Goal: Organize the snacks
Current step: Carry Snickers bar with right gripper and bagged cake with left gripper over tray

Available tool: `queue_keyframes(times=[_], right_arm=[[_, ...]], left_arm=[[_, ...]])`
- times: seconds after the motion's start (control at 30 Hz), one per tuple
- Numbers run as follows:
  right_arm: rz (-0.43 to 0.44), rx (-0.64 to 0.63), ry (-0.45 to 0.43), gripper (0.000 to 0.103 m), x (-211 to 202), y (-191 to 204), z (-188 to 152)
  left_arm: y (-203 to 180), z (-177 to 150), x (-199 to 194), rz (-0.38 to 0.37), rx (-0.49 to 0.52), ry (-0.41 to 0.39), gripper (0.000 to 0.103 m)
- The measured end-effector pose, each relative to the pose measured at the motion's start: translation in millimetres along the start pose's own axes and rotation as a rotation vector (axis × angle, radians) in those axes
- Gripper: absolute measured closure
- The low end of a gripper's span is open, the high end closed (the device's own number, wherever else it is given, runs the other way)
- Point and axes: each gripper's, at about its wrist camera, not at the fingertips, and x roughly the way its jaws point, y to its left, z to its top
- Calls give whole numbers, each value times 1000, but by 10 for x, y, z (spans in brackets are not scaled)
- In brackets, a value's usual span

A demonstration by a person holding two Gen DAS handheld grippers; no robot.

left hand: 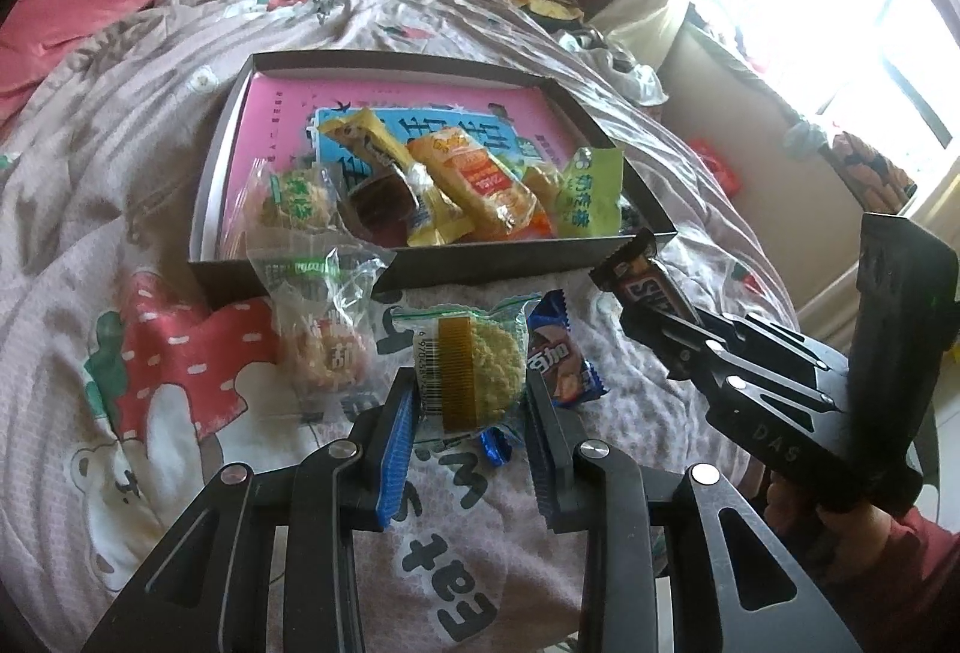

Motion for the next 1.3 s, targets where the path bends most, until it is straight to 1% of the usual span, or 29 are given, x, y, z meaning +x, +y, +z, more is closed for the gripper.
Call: queue_keyframes(times=[0.4, 0.9, 1.3], right_arm=[[9, 23, -28, 82, -54, -36, 105], [0, 14, -55, 82, -100, -7, 219], [-4, 1, -76, 82, -109, 12, 327]], left_arm=[[-23, 89, -12, 3, 0, -15, 68], [-129, 266, -32, -3, 12, -43, 68], [-131, 391, 9, -3, 4, -53, 68]])
